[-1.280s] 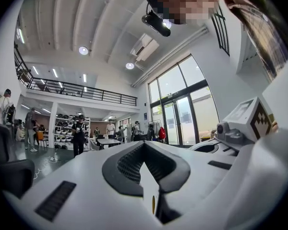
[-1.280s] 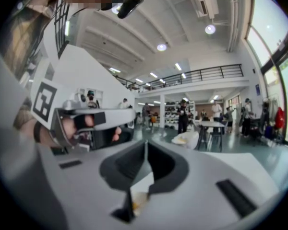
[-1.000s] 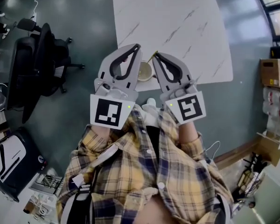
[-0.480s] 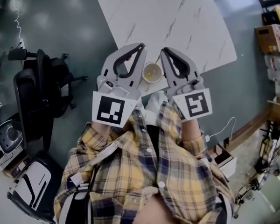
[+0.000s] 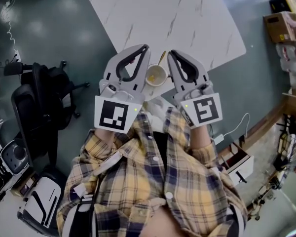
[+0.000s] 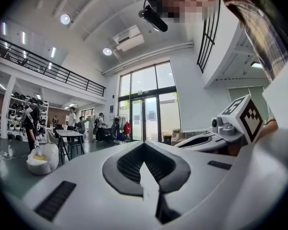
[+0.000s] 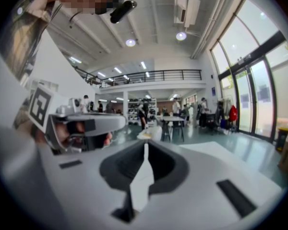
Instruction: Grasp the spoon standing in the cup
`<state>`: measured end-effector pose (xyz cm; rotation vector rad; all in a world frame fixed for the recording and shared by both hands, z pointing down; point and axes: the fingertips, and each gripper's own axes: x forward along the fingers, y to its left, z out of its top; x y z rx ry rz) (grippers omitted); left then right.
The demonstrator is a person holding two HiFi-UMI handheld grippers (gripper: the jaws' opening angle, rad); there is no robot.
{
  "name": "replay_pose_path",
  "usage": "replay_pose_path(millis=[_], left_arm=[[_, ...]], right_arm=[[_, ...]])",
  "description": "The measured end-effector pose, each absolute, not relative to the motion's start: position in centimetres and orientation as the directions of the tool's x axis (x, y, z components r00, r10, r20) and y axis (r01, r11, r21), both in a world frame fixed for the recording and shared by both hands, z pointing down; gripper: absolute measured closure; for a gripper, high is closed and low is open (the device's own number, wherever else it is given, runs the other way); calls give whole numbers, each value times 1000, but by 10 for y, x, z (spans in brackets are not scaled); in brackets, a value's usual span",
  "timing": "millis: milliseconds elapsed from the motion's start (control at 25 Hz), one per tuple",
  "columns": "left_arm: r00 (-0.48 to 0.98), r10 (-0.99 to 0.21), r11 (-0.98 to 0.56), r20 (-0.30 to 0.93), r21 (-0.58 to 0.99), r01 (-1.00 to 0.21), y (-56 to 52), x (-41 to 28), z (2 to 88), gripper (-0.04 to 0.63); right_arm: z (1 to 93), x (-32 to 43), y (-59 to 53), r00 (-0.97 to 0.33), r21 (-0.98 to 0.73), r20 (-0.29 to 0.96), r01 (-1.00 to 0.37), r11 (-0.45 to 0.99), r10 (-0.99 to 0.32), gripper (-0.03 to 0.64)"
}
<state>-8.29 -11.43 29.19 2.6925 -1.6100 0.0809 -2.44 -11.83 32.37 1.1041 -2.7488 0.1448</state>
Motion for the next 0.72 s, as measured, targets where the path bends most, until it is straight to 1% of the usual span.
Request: replay_pose_path(millis=[320,720], left_arm=[[469,-882,-470,51,-11,-883,-118,-72,297,580],[519,-851,-520,84,7,-854,-123,-53,312,580]], right_arm=[[332,-17,-118,-720,-47,210,-684,728,-662,577],[336,-2,-118,-703,-50,222,-700,713,-675,577]])
